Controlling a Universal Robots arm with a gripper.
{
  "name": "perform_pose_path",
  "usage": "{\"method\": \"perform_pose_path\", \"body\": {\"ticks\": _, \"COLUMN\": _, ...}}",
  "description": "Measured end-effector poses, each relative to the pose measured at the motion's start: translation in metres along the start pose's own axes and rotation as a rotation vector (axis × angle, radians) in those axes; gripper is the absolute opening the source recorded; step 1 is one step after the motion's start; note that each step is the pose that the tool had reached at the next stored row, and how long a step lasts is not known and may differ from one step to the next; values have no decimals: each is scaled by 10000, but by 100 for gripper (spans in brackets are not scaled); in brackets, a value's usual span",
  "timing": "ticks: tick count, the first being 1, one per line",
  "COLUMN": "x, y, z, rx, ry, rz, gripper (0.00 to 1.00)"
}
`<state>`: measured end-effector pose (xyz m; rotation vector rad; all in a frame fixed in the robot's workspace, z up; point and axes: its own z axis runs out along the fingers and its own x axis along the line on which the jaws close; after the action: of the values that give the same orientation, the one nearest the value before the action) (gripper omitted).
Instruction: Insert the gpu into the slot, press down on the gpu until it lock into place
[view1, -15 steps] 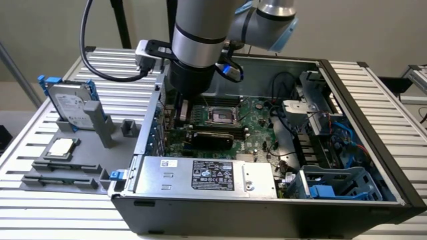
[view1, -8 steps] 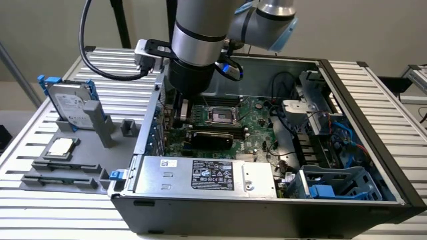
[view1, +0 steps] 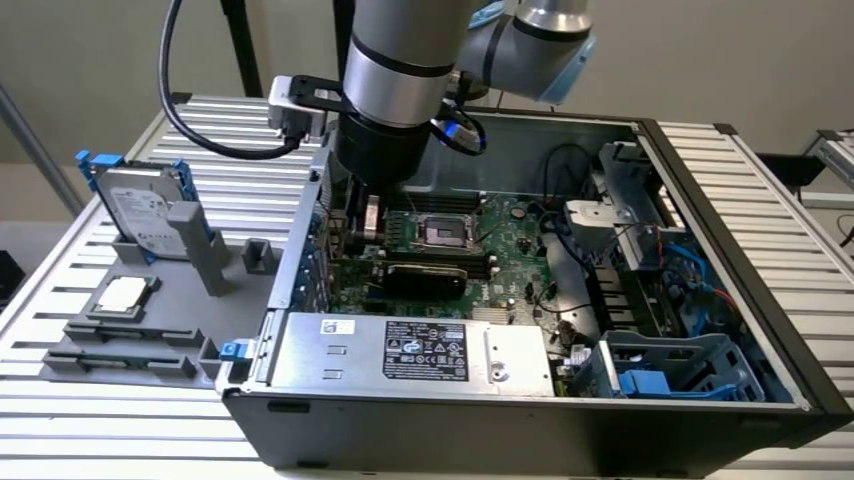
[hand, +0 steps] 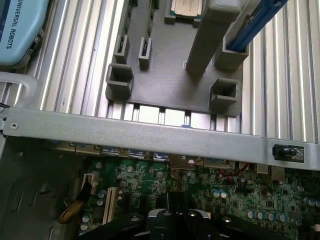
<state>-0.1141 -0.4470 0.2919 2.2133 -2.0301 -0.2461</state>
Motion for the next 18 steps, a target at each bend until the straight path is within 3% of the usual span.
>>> {"method": "perform_pose_path", "body": {"ticks": 10, "x": -10, "y": 30, "z": 8, "rx": -9, "ry": -3, "rz": 0, "gripper": 11}}
{"method": "perform_pose_path", "body": {"ticks": 12, "x": -11, "y": 33, "z": 8, "rx": -112, "ry": -13, "rz": -3, "gripper": 11}}
{"method": "perform_pose_path", "body": {"ticks": 16, "x": -12, "y": 36, "z": 8, "rx": -432, "ry": -23, "rz": -118, "gripper": 11}}
{"method": "perform_pose_path", "body": {"ticks": 18, "x": -13, "y": 36, "z": 8, "rx": -550, "ry": -23, "rz": -170, "gripper": 11}}
